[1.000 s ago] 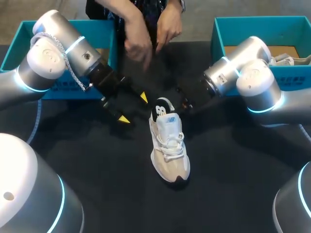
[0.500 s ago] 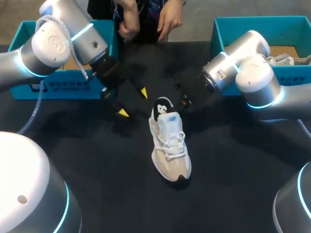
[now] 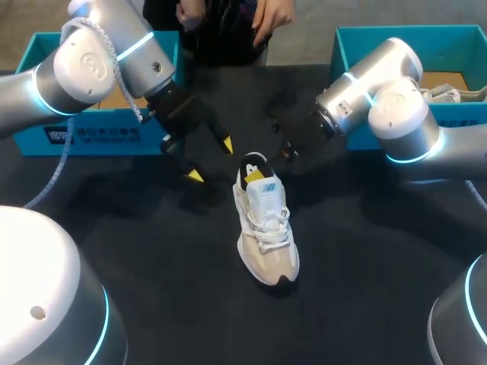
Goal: Take the shoe out of the shoebox, open the shoe tongue, remove and reinsert the insole, then place the shoe into the shoebox
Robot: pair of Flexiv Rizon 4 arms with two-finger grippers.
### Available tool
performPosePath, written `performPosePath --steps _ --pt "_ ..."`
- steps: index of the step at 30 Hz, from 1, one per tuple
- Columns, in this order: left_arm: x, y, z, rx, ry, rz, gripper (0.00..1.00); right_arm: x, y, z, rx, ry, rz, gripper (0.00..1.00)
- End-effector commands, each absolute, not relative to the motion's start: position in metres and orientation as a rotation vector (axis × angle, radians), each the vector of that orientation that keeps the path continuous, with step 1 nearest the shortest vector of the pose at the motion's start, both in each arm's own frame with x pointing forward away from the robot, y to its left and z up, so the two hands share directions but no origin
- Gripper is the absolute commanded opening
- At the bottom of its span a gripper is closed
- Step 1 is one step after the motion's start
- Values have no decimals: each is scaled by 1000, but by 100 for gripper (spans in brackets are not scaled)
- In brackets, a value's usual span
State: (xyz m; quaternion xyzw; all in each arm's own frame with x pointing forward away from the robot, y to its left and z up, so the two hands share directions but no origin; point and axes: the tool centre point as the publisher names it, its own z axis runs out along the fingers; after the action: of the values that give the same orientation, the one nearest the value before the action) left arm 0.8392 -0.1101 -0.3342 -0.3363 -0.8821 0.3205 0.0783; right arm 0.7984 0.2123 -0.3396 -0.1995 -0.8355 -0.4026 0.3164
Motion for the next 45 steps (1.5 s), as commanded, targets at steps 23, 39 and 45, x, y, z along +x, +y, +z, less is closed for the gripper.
performPosePath --steps 23,39,45 --pt "834 -111 -335 -998 -2626 991 100 782 216 -364 -524 -2124 -934 4" --pt "833 -110 -336 -995 -2615 1024 100 786 217 -352 -533 -2170 -927 30" --pt "832 -109 -336 -999 -2608 1037 100 786 220 -347 -537 -2198 -938 32"
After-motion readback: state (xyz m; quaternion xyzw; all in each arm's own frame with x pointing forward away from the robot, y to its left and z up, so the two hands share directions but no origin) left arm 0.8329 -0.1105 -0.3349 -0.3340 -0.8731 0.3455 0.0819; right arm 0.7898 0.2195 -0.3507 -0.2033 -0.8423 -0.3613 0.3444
